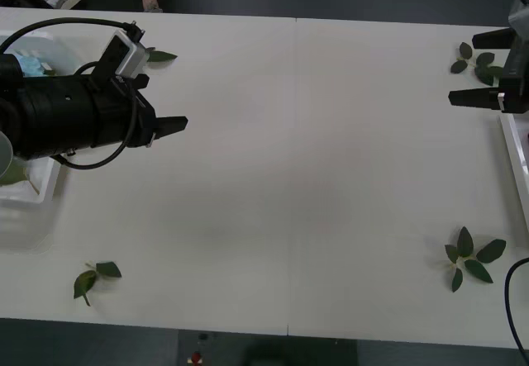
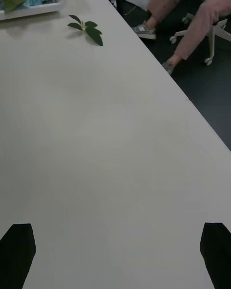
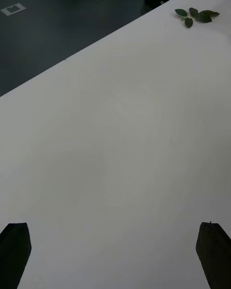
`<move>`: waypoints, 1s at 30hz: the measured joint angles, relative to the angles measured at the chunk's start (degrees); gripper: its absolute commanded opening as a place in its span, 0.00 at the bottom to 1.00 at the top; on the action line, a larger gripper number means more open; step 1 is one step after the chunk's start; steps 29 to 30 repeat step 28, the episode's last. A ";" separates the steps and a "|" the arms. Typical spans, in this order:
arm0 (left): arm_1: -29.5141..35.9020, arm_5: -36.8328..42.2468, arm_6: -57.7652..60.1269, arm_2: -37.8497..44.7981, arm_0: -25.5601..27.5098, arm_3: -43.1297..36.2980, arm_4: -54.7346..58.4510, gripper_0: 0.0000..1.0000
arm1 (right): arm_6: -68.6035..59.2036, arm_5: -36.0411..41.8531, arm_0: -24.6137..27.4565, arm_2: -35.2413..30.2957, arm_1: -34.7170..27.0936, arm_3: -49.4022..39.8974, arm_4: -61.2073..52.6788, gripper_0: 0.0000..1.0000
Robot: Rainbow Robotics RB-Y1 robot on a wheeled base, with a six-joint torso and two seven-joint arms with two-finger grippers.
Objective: Put the red flowers into the right box and the blue flowers into the left box
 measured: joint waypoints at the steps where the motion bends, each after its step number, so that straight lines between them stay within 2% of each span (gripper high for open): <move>1: 0.00 0.00 0.00 0.00 0.00 0.00 0.00 1.00 | -0.03 0.00 -0.17 0.48 0.01 0.63 -0.68 1.00; 17: 0.00 0.00 0.00 0.00 0.00 0.00 0.00 1.00 | -0.03 0.85 -2.66 10.47 3.81 5.82 -4.77 1.00; 30: 0.00 0.00 0.00 0.00 0.00 0.00 0.00 1.00 | -0.03 1.27 -2.66 10.86 3.81 5.82 -4.77 1.00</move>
